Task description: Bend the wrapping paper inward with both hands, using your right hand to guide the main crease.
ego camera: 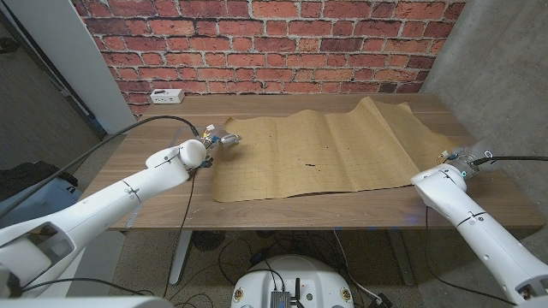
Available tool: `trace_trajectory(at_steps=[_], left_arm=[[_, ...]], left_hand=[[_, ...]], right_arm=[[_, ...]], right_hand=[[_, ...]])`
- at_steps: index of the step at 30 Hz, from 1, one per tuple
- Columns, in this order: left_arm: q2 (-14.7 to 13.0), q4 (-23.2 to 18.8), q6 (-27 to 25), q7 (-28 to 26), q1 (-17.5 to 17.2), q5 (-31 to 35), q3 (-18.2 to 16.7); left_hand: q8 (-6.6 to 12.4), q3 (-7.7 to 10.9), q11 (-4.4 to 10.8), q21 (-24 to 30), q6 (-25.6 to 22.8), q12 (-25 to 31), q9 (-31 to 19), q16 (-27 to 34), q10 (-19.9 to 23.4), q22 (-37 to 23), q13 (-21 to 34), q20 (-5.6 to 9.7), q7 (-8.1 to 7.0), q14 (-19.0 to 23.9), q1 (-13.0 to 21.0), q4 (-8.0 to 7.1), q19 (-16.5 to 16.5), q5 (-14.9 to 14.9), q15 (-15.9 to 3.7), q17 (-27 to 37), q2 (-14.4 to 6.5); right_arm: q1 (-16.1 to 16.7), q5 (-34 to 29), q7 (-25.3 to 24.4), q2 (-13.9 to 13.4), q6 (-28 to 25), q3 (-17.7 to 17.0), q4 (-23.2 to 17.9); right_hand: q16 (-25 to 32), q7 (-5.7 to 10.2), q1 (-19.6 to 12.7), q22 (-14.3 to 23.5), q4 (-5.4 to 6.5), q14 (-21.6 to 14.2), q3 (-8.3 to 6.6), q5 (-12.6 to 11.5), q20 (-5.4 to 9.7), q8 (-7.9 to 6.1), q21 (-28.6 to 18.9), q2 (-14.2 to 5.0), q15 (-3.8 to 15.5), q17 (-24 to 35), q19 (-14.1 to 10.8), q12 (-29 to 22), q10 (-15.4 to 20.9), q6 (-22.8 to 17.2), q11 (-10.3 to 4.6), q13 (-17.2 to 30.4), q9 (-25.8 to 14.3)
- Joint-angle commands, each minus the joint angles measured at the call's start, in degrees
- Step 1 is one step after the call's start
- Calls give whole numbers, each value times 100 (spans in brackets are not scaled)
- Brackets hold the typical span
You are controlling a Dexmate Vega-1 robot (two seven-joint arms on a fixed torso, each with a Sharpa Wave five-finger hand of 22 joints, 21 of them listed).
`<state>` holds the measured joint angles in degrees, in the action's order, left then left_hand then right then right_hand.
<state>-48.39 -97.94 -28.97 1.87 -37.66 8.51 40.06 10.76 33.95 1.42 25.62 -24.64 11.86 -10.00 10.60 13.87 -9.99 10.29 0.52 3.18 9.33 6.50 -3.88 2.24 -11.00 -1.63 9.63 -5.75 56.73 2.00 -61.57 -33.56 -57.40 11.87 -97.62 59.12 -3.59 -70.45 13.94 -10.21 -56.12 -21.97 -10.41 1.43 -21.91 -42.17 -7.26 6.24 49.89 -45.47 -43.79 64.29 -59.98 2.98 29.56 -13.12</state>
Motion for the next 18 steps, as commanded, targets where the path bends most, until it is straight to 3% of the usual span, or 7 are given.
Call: trace_trajectory(at_steps=[1,11,18], left_arm=[[25,133,138,66,77,2,37],[37,187,223,91,105,17,41],[33,203,259,100,100,15,29]], left_hand=[[-5,2,8,-16,19,-7,-27,-19,6,-13,24,7,2,1,-68,-32,74,-19,-9,12,-13],[-8,1,8,-33,24,-14,-28,-21,4,-14,24,3,3,-3,-74,-35,79,-21,-5,12,-13],[-10,1,16,-43,30,-18,-28,-22,3,-14,25,0,6,-4,-76,-37,83,-22,-3,12,-13]], right_arm=[[269,-547,-220,-114,704,186,-448],[226,-1225,-243,-81,1022,473,-636],[205,-1695,-243,86,1211,550,-706]], right_hand=[[-5,-224,11,-1,41,-310,-20,-47,-10,-115,-67,112,371,71,-34,-78,95,-381,12,90,-617],[-33,-263,47,-27,67,-343,-60,-112,-19,-176,-153,201,358,208,-10,-157,121,-470,15,207,-700],[-44,-263,61,-40,73,-366,-87,-139,-30,-193,-196,236,367,279,5,-175,160,-486,16,218,-740]])
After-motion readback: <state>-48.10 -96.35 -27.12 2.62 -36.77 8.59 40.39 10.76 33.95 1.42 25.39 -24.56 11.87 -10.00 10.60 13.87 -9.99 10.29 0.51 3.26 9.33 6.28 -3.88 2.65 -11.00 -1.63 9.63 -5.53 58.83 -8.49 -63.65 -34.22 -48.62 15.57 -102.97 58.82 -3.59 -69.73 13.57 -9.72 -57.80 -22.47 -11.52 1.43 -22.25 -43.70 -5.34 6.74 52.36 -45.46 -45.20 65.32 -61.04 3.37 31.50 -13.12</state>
